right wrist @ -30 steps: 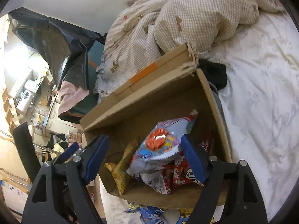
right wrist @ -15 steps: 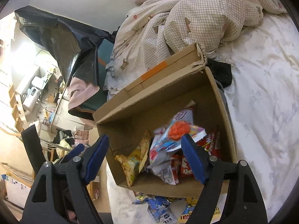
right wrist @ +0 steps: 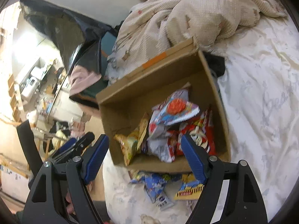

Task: Organize snacks
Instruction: 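Withdraw both grippers from the box back over the remaining snacks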

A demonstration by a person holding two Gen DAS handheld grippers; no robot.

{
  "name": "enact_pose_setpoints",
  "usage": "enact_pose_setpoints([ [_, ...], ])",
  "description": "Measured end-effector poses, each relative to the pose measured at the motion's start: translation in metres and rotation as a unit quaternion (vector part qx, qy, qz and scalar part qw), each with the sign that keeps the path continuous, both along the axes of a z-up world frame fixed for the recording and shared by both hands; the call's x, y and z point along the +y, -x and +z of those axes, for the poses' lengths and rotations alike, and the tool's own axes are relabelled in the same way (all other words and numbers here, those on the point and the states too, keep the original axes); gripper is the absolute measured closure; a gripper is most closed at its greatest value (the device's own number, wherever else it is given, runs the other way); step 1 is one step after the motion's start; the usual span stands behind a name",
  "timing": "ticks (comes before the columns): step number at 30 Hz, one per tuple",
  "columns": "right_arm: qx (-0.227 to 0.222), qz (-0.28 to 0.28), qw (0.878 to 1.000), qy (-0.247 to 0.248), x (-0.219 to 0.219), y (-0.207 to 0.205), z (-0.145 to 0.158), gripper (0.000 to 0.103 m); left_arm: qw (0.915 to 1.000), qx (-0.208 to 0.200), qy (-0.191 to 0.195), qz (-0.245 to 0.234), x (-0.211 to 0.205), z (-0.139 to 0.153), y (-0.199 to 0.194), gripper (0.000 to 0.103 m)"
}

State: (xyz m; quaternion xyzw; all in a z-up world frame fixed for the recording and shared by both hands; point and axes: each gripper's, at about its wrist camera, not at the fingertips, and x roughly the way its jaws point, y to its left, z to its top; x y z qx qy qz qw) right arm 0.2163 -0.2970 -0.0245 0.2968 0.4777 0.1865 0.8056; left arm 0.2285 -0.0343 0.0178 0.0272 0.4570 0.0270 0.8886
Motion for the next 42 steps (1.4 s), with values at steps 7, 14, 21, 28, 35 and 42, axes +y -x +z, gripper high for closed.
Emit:
enact_pose_setpoints([
  [7,0.01,0.003,1.0,-0.001,0.004,0.028,-0.006,0.021,0.9997,0.01,0.022,0.003,0.013,-0.001,0.023,0.009],
  [14,0.019,-0.006,1.0,0.001,0.003,0.048,-0.009,0.021,0.9996,-0.003,0.027,0.0,0.02,0.005,0.041,0.009],
  [21,0.03,-0.023,0.999,0.016,-0.002,0.066,-0.015,0.021,0.9991,0.008,0.042,-0.003,0.025,-0.005,0.063,0.009],
  [28,0.098,-0.048,0.99,0.087,-0.016,0.073,-0.045,0.021,0.9985,0.027,0.047,0.004,0.028,-0.035,0.075,0.009],
  [35,0.18,-0.113,0.976,0.044,-0.054,0.081,-0.088,0.021,0.9969,0.048,0.061,0.016,0.037,-0.062,0.073,0.009],
  [42,0.171,-0.101,0.979,0.049,-0.038,0.074,-0.092,0.021,0.9888,0.11,0.101,-0.002,0.02,-0.087,0.062,0.009],
])
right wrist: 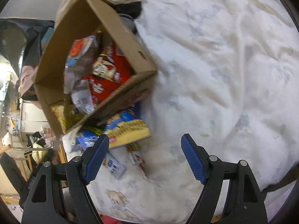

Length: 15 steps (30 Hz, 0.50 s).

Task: Organize snacks
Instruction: 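Withdraw both grippers from the box back over the remaining snacks, then grasp the blue chip bag with the left gripper while the right grasps the yellow cartoon bag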

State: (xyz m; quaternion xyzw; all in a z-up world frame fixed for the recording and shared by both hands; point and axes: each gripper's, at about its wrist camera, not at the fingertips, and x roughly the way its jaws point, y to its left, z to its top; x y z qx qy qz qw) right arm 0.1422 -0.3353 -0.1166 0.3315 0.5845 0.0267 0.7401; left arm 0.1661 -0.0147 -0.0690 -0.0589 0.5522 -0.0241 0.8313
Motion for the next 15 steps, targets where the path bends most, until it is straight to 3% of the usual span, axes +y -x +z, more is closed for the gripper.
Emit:
enact_pose_setpoints([
  [4,-0.009,0.002,1.0,-0.012,0.005,-0.008,0.003,0.021,0.9996,0.016,0.014,-0.017,-0.026,-0.014,-0.004,0.009],
  [8,-0.01,-0.005,1.0,-0.013,0.004,-0.013,0.004,0.021,0.9972,0.07,0.014,-0.023,-0.05,-0.049,-0.018,0.009],
  [12,-0.002,-0.005,1.0,-0.017,0.0,-0.013,0.001,0.021,0.9978,0.064,0.006,-0.013,-0.054,-0.066,-0.03,0.009],
  [15,0.002,-0.01,1.0,-0.019,-0.007,-0.01,-0.002,0.021,0.9966,0.077,0.026,-0.011,-0.055,-0.074,-0.035,0.014],
])
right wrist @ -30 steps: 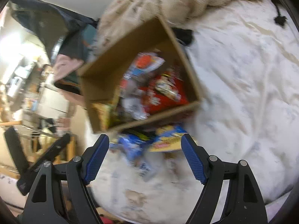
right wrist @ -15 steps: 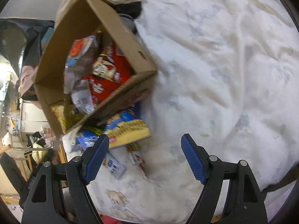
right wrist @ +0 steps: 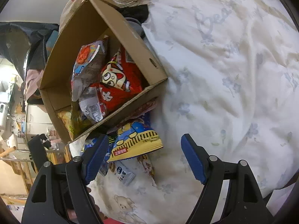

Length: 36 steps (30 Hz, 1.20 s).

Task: Organize snacks
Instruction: 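Grasp the blue chip bag with the left gripper while the right grasps the yellow cartoon bag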

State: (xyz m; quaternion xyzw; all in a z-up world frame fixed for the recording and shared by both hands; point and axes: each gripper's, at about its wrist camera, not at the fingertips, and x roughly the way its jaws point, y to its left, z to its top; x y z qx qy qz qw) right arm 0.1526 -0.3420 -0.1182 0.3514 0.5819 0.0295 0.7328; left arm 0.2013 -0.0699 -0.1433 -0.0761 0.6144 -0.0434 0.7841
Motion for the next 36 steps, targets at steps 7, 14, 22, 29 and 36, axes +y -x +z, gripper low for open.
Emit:
enact_pose_setpoints([
  [7,0.002,-0.002,1.0,-0.005,0.0,-0.002,0.0,0.021,0.9995,0.002,0.013,-0.029,-0.011,0.013,0.009,0.06],
  [14,-0.003,0.007,1.0,-0.006,0.007,-0.002,0.004,0.021,0.9992,0.007,0.005,-0.04,0.008,0.042,0.034,0.062],
  [22,-0.01,0.012,1.0,-0.007,0.011,0.003,0.009,0.021,0.9948,-0.051,-0.034,-0.082,0.033,0.098,0.052,0.062],
  [29,-0.01,0.057,0.998,0.038,0.032,-0.003,0.008,0.021,0.9963,-0.053,-0.023,-0.063,0.064,0.098,0.066,0.062],
  [36,0.0,0.132,0.984,0.121,0.072,-0.02,-0.006,0.016,0.9981,-0.04,-0.006,-0.046,0.071,0.091,0.063,0.062],
])
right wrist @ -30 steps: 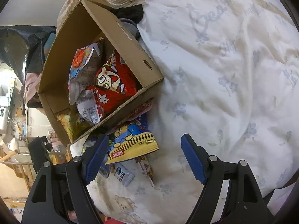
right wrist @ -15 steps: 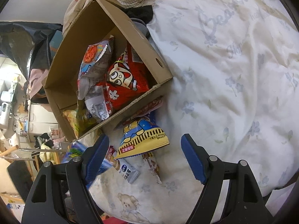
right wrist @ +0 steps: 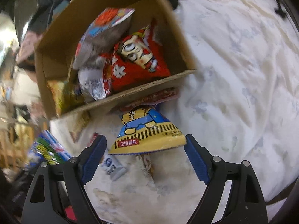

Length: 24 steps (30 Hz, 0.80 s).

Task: Organize snacks
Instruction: 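Grasp the blue chip bag with the left gripper while the right grasps the yellow cartoon bag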

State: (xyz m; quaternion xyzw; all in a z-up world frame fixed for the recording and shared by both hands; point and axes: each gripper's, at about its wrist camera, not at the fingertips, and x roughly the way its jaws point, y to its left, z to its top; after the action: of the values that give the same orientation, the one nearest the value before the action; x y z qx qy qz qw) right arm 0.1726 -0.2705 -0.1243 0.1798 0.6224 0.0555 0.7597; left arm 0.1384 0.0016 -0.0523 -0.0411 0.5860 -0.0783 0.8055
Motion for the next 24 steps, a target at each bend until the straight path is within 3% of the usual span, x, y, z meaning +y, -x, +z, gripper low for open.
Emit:
enact_pose_setpoints([
  [5,0.002,0.05,0.996,0.074,0.027,-0.014,-0.012,0.016,0.9999,-0.011,0.001,-0.007,-0.003,0.004,-0.001,0.062],
  [9,0.0,0.061,0.994,0.093,0.033,-0.018,-0.017,0.018,0.9999,-0.015,-0.001,-0.007,-0.004,0.006,-0.002,0.062],
  [10,0.001,0.064,0.993,0.095,0.035,-0.019,-0.018,0.025,0.9998,-0.015,-0.003,-0.008,-0.005,0.006,-0.002,0.061],
  [15,-0.005,0.069,0.993,0.094,0.037,-0.016,-0.016,0.024,0.9999,-0.013,-0.005,-0.007,-0.006,0.004,-0.003,0.061],
  [24,-0.012,0.054,0.998,0.031,0.019,0.01,0.004,0.025,0.9996,-0.019,-0.019,0.001,-0.003,0.001,-0.003,0.061],
])
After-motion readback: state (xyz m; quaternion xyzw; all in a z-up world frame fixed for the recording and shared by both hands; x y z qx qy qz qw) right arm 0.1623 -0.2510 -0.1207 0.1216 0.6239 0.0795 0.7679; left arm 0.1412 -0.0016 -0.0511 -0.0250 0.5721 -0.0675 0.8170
